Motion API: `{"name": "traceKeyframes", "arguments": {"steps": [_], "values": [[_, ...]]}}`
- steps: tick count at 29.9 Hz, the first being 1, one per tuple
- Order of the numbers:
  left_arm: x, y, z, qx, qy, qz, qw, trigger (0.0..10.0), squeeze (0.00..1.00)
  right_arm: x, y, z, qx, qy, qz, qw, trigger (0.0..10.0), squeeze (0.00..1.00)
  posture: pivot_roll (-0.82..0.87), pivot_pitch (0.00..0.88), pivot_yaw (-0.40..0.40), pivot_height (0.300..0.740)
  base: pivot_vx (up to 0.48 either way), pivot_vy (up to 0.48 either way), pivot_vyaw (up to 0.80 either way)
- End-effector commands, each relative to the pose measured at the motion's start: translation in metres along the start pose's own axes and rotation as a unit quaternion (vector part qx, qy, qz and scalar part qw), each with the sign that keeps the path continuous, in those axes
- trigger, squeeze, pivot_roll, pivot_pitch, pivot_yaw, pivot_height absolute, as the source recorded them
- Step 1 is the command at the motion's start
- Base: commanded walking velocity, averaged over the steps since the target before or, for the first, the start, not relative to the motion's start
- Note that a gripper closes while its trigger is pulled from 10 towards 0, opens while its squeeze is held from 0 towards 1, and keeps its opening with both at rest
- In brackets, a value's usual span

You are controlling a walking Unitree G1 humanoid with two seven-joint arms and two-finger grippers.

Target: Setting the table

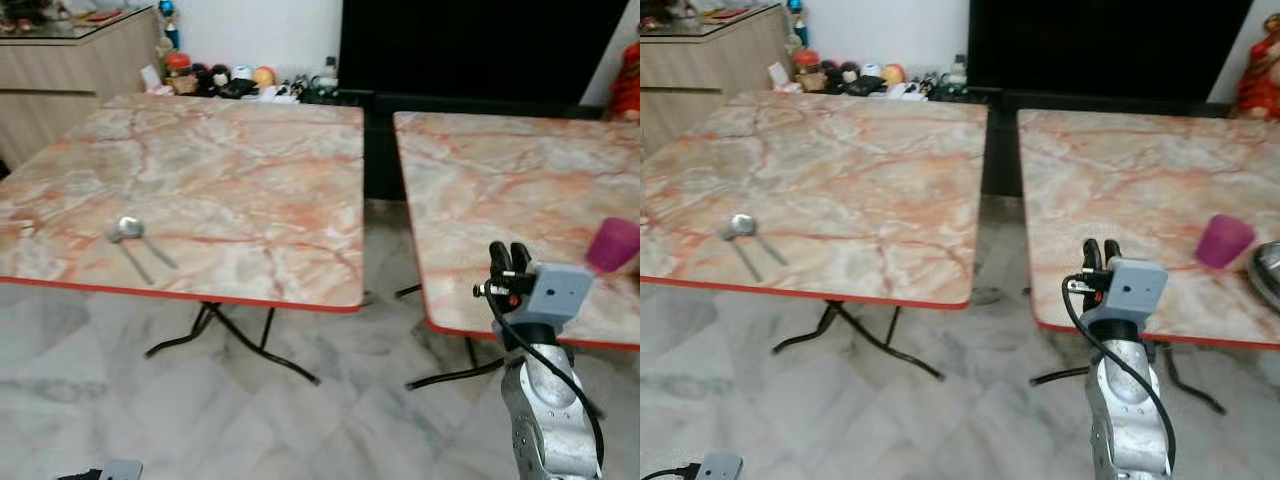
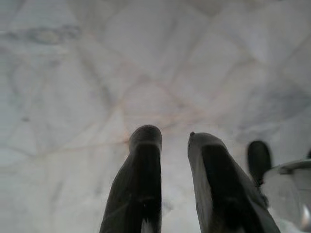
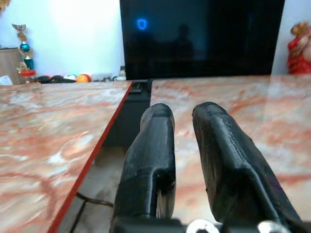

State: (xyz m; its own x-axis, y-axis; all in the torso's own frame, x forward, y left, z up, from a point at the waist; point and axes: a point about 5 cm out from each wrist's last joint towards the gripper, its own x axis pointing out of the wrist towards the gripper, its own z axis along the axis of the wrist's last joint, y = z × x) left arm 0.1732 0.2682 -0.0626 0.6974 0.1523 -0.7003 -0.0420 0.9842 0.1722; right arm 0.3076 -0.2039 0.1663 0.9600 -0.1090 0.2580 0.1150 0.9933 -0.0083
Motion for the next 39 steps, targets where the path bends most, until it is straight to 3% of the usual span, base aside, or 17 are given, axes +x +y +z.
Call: {"name": "traceKeyframes", "arguments": {"steps": [1,6,20,39], "values": [[-0.002,0.004,-0.005,-0.006,0.010,0.005,1.000,10.0,0.00,-0.002,-0.002,0.000,-0.001,0.001,-0.005,1.000,10.0,0.00,-0.04,0.106,0.019,0.740,0.000,0.480,0.00],[-0.003,0.005,-0.006,-0.007,0.011,0.007,1.000,10.0,0.00,-0.001,0.000,-0.002,0.020,0.005,-0.010,1.000,10.0,0.00,-0.03,0.099,0.015,0.740,0.000,0.480,0.00],[-0.003,0.008,-0.005,-0.004,0.009,0.008,1.000,10.0,0.00,0.002,0.009,-0.003,0.020,0.004,0.006,1.000,10.0,0.00,-0.02,0.067,0.018,0.740,0.000,0.480,0.00],[-0.003,0.009,-0.006,-0.007,0.009,0.011,1.000,10.0,0.00,0.002,0.012,-0.005,0.018,0.007,0.008,1.000,10.0,0.00,-0.01,0.091,0.019,0.740,0.000,0.480,0.00]]}}
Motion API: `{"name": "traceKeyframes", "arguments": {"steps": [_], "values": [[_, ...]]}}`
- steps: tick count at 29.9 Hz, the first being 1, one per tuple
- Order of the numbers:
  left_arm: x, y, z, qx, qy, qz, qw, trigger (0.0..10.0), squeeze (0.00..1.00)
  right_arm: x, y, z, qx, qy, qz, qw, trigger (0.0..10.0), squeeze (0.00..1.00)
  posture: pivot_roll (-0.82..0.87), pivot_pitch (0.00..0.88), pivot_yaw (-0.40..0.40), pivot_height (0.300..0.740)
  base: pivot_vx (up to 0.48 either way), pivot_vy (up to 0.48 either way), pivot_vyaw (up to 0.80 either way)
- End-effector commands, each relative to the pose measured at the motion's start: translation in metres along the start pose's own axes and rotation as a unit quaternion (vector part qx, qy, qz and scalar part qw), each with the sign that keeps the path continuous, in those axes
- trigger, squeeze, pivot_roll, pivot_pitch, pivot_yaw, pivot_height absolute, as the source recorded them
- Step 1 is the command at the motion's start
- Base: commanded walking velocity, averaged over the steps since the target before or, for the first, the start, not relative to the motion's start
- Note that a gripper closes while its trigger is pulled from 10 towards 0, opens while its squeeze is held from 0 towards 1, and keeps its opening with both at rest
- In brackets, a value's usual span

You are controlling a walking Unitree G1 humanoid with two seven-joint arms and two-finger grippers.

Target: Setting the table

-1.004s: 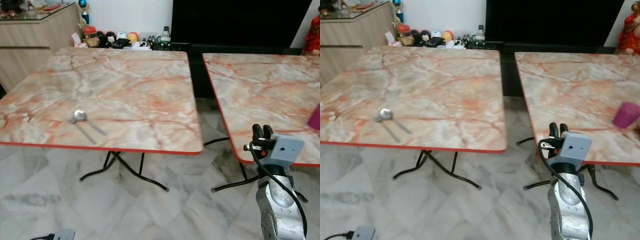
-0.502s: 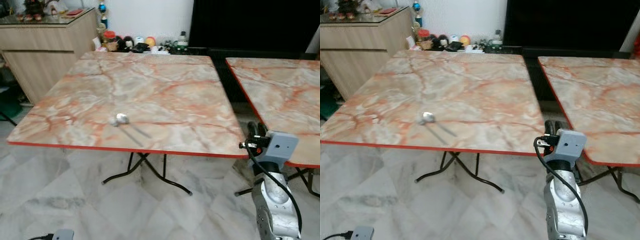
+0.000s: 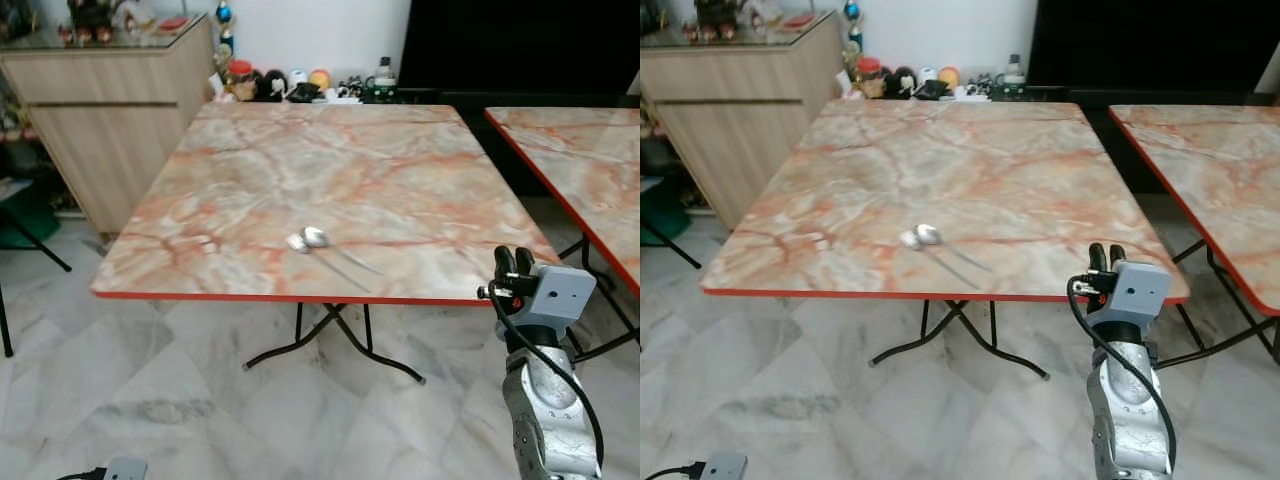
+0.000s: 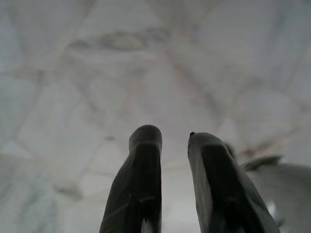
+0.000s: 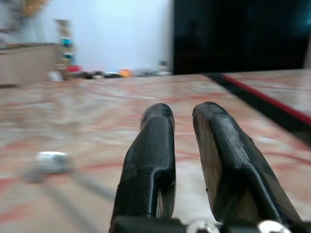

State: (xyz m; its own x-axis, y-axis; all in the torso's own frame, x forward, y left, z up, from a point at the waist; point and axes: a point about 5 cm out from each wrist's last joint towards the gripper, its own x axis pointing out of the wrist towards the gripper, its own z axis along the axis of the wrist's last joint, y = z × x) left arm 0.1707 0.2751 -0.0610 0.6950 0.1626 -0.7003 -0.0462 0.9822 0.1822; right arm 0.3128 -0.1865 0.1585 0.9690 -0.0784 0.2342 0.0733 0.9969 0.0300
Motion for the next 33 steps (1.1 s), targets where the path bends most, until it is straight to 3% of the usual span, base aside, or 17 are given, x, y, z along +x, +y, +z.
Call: {"name": "traceKeyframes", "arguments": {"steps": [1,33], "values": [[-0.0015,0.0019,-0.0044,-0.010,0.007,0.006,1.000,10.0,0.00,0.0013,-0.0060,0.0035,-0.006,-0.006,-0.008,1.000,10.0,0.00,-0.01,0.091,0.019,0.740,0.000,0.480,0.00],[-0.0013,0.0012,-0.0019,-0.015,-0.004,-0.001,1.000,10.0,0.00,0.0024,-0.0031,0.0033,-0.003,-0.007,-0.002,1.000,10.0,0.00,0.00,0.098,0.019,0.740,0.007,0.021,0.00]]}}
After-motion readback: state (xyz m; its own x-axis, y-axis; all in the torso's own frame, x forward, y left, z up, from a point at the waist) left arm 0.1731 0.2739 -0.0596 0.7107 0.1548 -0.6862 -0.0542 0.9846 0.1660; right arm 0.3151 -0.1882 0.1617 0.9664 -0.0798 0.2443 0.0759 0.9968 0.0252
